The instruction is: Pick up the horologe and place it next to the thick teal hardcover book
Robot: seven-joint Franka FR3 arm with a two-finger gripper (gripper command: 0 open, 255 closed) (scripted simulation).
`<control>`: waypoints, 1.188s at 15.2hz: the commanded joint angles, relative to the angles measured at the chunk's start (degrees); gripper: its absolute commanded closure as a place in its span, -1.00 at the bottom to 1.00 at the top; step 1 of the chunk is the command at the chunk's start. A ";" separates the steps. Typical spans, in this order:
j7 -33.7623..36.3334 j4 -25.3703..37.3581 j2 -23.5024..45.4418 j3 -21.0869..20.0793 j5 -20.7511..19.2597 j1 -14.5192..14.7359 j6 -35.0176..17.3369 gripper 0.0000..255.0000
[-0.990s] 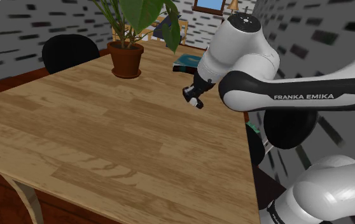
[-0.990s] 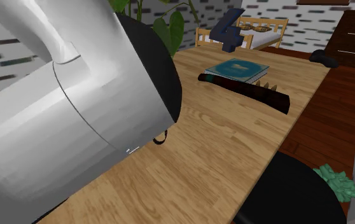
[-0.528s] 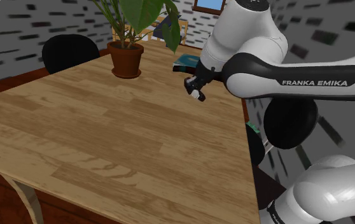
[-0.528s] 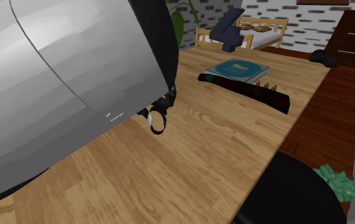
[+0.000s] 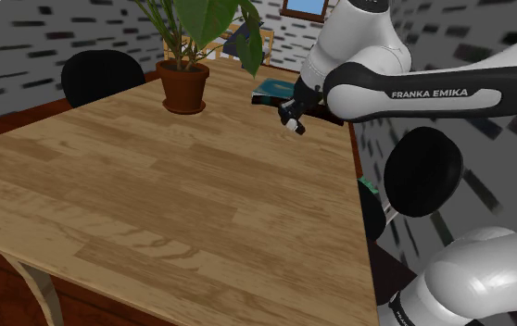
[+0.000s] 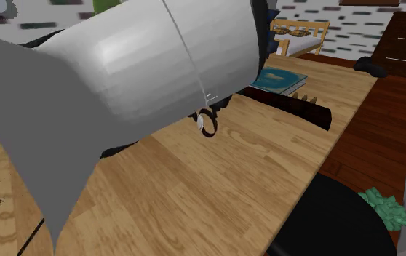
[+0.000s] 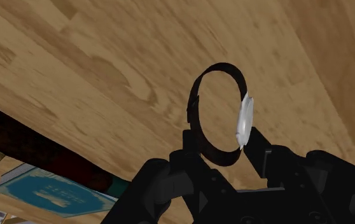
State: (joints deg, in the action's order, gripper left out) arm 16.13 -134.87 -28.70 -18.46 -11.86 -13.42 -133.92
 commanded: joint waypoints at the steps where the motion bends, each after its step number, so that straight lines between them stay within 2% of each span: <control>1: -2.26 1.77 2.56 1.76 -0.62 -1.15 -1.23 1.00; 10: -12.17 10.98 14.28 8.90 -1.05 -4.93 -5.37 1.00; 18: -21.60 23.72 26.55 13.70 1.67 -7.69 -6.12 1.00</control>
State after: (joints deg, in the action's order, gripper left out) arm -4.32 -112.99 -3.75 -5.21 -10.57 -20.79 -140.15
